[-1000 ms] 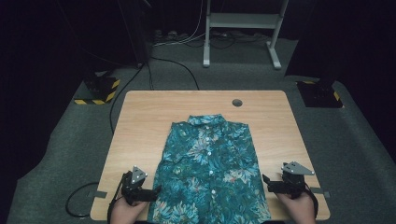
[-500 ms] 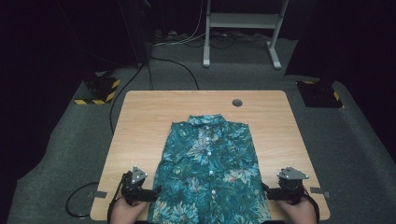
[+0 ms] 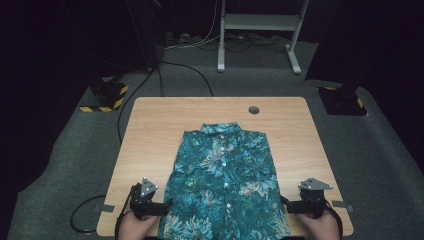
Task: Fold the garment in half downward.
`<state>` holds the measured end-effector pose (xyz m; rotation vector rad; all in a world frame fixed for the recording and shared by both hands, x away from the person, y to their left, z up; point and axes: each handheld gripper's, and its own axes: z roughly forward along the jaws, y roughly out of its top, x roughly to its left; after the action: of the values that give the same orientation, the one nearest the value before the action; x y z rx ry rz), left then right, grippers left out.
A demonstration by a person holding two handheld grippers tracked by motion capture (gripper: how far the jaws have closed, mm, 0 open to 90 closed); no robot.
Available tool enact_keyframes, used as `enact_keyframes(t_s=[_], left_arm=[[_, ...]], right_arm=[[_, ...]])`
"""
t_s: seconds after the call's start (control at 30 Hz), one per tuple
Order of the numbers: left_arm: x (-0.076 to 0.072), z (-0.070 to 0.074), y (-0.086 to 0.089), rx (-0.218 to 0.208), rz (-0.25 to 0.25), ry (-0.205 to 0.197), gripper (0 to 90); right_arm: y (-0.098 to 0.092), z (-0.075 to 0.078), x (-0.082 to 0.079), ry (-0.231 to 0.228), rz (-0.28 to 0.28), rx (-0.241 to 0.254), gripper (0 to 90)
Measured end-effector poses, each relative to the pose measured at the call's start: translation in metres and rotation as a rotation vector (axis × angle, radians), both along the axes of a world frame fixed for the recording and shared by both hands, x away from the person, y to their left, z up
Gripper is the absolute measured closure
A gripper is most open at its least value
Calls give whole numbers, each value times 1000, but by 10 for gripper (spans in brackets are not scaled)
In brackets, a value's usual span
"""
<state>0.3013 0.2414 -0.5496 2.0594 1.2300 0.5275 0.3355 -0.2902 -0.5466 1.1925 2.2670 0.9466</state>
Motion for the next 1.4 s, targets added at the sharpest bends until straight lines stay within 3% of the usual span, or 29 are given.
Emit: enact_keyframes(t_s=[0.37, 0.57, 0.67, 0.8, 0.9, 0.97, 1.03, 1.13, 1.23, 1.4], left_arm=[[1, 0, 0, -7, 0, 5, 4], [4, 3, -4, 22, -52, 12, 7], [4, 7, -3, -5, -53, 29, 4], [5, 16, -1, -5, -58, -2, 4], [11, 21, -1, -56, -49, 16, 5], [16, 24, -4, -45, -55, 22, 5], [22, 27, -5, -48, -63, 26, 7], [32, 33, -7, -78, -59, 0, 7], [41, 32, -6, -109, -52, 22, 7], [56, 32, -5, -123, -34, 32, 7]], right_arm=[[-6, 1, -1, -2, -7, 56, 5], [-6, 2, 0, -8, -5, 64, 6], [-9, 3, 3, 15, -6, 85, 3], [-9, 9, 4, -10, 11, 97, 4], [-6, 12, 8, 3, 19, 106, 3], [-1, 15, 11, 15, 28, 113, 3], [3, 20, 15, -7, 42, 102, 3], [9, 25, 24, -8, 45, 113, 3], [16, 29, 32, -17, 46, 113, 3], [27, 37, 47, -19, 47, 128, 7]])
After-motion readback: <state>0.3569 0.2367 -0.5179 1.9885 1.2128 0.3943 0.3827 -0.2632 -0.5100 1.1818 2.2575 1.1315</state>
